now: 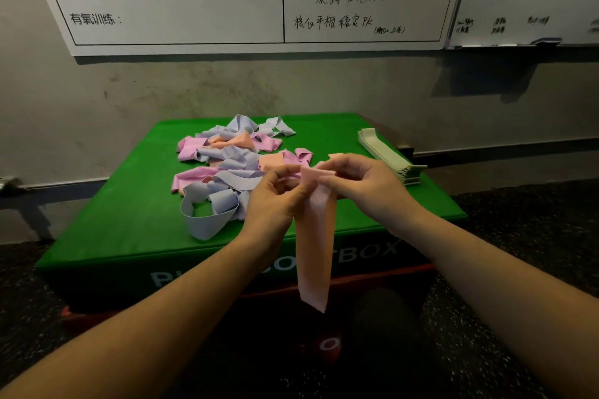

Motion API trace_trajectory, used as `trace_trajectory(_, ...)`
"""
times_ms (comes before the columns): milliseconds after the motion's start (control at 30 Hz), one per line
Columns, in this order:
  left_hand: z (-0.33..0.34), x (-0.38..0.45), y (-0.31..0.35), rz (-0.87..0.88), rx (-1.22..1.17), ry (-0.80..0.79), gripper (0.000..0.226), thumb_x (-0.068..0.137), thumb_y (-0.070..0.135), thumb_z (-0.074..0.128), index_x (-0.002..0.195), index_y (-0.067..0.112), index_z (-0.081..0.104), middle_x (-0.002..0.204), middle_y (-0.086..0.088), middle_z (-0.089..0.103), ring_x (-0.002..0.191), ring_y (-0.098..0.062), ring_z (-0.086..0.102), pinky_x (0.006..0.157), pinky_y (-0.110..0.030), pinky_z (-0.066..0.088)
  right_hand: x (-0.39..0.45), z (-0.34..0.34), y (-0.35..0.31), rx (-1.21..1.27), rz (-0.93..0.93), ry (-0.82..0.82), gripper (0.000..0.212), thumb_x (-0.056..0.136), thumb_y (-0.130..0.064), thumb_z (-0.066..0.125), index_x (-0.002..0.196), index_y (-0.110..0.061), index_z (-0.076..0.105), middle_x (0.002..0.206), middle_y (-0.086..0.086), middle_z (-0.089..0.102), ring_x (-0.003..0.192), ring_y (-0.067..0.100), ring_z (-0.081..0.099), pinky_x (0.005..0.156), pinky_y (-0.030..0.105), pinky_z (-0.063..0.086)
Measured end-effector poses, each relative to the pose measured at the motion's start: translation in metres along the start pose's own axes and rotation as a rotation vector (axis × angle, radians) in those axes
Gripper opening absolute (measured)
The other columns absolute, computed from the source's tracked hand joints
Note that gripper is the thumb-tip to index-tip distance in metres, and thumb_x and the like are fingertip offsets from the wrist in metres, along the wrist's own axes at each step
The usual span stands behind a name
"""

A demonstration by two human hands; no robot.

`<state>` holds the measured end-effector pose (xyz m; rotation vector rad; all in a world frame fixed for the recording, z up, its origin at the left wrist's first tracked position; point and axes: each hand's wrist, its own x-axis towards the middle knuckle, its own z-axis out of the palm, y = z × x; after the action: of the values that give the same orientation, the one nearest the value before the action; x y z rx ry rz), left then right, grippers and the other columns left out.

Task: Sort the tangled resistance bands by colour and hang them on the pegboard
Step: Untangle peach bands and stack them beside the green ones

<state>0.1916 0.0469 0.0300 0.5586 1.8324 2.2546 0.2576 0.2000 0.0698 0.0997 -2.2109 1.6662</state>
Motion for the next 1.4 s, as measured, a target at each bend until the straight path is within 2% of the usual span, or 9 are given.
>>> trace_trajectory(267, 0.012, 0.006, -0.006, 0.016, 0.140, -0.140, 0.021, 0.093, 0.021, 0.065, 0.110, 0.010, 0.070, 0.099, 0.001, 0.075, 0.084, 0.001, 0.066, 0.068, -0.012, 0.048, 0.013, -0.012, 0.011, 0.037, 0.077, 0.087, 0.009, 0.093, -0.022, 0.066, 0.089, -0.025, 0.073, 0.083, -0.013, 0.071, 0.077, -0.001, 0.061, 0.067, 0.019, 0.047)
trace_trajectory(433, 0.023, 0.021, -0.011, 0.000, 0.133, -0.223, 0.020, 0.098, 0.014, 0.058, 0.117, 0.019, 0.062, 0.118, -0.008, 0.070, 0.107, -0.020, 0.066, 0.096, -0.038, 0.052, 0.025, -0.019, 0.015, 0.160, 0.142, 0.100, 0.015, 0.095, -0.024, 0.064, 0.087, -0.020, 0.075, 0.082, 0.000, 0.067, 0.084, 0.021, 0.055, 0.074, 0.038, 0.041)
trace_trajectory(533, 0.034, 0.030, -0.010, -0.002, 0.117, -0.252, 0.021, 0.100, 0.014, 0.054, 0.119, 0.021, 0.057, 0.115, -0.009, 0.071, 0.104, -0.028, 0.070, 0.092, -0.042, 0.056, 0.032, -0.024, 0.023, 0.215, 0.179, 0.120, 0.017, 0.096, -0.028, 0.062, 0.099, -0.014, 0.072, 0.083, 0.004, 0.063, 0.083, 0.024, 0.052, 0.071, 0.042, 0.040)
trace_trajectory(700, 0.054, 0.057, -0.014, -0.024, 0.071, -0.134, 0.018, 0.101, 0.014, 0.052, 0.119, 0.019, 0.055, 0.116, -0.016, 0.068, 0.108, -0.030, 0.066, 0.095, -0.050, 0.053, 0.033, -0.037, 0.052, 0.176, 0.191, 0.077, 0.023, 0.091, -0.034, 0.068, 0.110, -0.021, 0.062, 0.089, -0.004, 0.068, 0.079, 0.012, 0.062, 0.073, 0.034, 0.047)
trace_trajectory(833, 0.070, 0.082, -0.008, -0.121, -0.117, -0.056, 0.017, 0.104, 0.013, 0.044, 0.121, 0.012, 0.049, 0.099, -0.017, 0.071, 0.093, -0.032, 0.070, 0.087, -0.050, 0.057, 0.019, -0.045, 0.083, 0.052, 0.278, -0.077, 0.031, 0.088, -0.029, 0.073, 0.116, -0.020, 0.061, 0.108, 0.002, 0.073, 0.101, 0.016, 0.069, 0.086, 0.036, 0.055)
trace_trajectory(967, 0.083, 0.118, -0.007, -0.196, -0.169, 0.017, 0.026, 0.103, 0.008, 0.041, 0.127, 0.010, 0.048, 0.103, -0.012, 0.069, 0.083, -0.026, 0.071, 0.085, -0.052, 0.057, 0.013, -0.053, 0.109, -0.047, 0.276, -0.054, 0.014, 0.097, -0.009, 0.059, 0.109, -0.007, 0.064, 0.096, 0.009, 0.071, 0.089, 0.020, 0.068, 0.081, 0.035, 0.055)
trace_trajectory(1133, 0.097, 0.171, -0.017, -0.272, -0.156, 0.176, 0.034, 0.097, 0.000, 0.037, 0.130, 0.003, 0.046, 0.098, -0.017, 0.064, 0.073, -0.022, 0.069, 0.058, -0.031, 0.056, 0.016, -0.074, 0.128, -0.157, 0.286, -0.023, 0.022, 0.101, -0.013, 0.050, 0.122, -0.019, 0.049, 0.110, 0.013, 0.066, 0.085, 0.016, 0.062, 0.074, 0.027, 0.049)
trace_trajectory(1267, 0.108, 0.226, -0.031, -0.257, -0.068, 0.297, 0.042, 0.086, -0.002, 0.034, 0.126, 0.001, 0.050, 0.109, -0.026, 0.065, 0.076, -0.029, 0.068, 0.059, -0.034, 0.056, 0.019, -0.094, 0.149, -0.102, 0.290, 0.005, 0.042, 0.097, -0.017, 0.060, 0.126, -0.035, 0.036, 0.104, 0.018, 0.069, 0.083, 0.034, 0.069, 0.069, 0.044, 0.056)
trace_trajectory(1400, 0.121, 0.265, -0.051, -0.278, 0.011, 0.307, 0.024, 0.089, 0.002, 0.033, 0.100, 0.011, 0.053, 0.081, -0.012, 0.058, 0.068, -0.024, 0.061, 0.064, -0.034, 0.056, 0.027, -0.115, 0.169, -0.161, 0.190, 0.152, 0.020, 0.090, -0.022, 0.071, 0.103, -0.034, 0.061, 0.075, 0.014, 0.067, 0.062, 0.025, 0.060, 0.056, 0.036, 0.045)
